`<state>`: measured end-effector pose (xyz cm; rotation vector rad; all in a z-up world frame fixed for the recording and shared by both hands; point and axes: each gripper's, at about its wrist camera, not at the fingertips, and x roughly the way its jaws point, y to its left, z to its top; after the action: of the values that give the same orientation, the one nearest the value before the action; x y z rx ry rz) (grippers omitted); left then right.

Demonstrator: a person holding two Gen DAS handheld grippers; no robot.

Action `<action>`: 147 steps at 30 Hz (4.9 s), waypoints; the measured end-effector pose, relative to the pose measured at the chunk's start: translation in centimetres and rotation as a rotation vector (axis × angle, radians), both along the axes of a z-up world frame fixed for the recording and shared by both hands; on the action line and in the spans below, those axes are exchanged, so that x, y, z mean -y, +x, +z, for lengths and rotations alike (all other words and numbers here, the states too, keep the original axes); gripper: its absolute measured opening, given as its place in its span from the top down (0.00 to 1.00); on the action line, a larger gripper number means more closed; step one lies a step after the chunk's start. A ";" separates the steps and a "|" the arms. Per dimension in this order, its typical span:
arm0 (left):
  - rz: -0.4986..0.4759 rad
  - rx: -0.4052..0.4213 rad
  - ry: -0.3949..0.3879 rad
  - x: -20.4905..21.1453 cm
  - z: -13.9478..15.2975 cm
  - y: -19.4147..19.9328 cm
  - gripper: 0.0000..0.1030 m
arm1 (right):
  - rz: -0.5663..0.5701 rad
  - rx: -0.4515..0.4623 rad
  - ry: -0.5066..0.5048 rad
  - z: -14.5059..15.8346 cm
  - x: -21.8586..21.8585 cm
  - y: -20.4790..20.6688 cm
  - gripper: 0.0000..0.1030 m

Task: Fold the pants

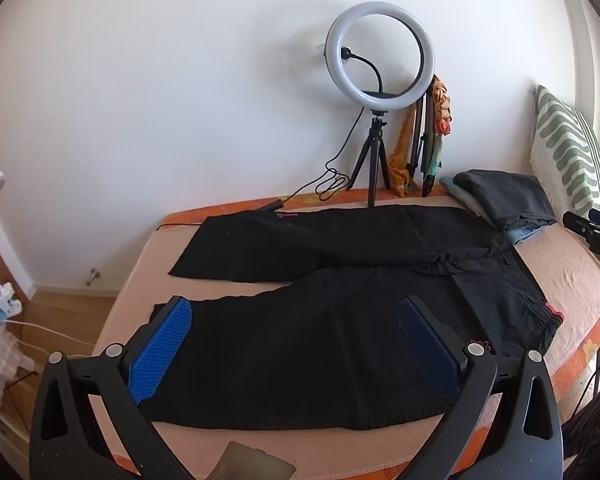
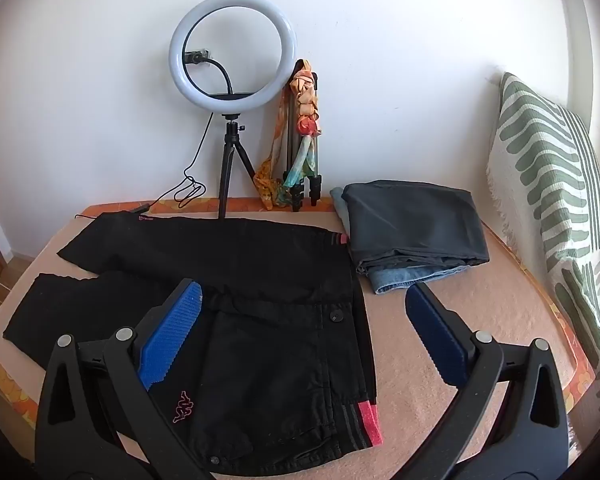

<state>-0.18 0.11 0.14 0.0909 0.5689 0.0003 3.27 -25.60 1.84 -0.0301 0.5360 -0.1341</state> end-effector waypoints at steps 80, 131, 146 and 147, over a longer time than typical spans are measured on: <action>0.073 0.027 -0.031 -1.8 0.1 0.1 0.00 | 0.030 -0.023 0.033 -1.1 -0.2 0.2 0.00; 0.101 -0.083 -0.040 -8.7 1.2 10.4 0.01 | 0.264 -0.216 0.171 -2.6 1.8 13.3 0.00; 0.051 -0.182 -0.026 -9.3 1.3 21.0 0.01 | 0.448 -0.339 -0.041 -5.7 -0.4 27.6 0.01; 0.044 -0.190 -0.026 -9.1 1.0 21.8 0.01 | 0.464 -0.356 -0.046 -6.2 -0.6 28.5 0.01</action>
<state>21.58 9.17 1.19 0.0532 0.7609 0.0270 31.80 -24.99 -4.39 -0.2249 0.8664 0.3178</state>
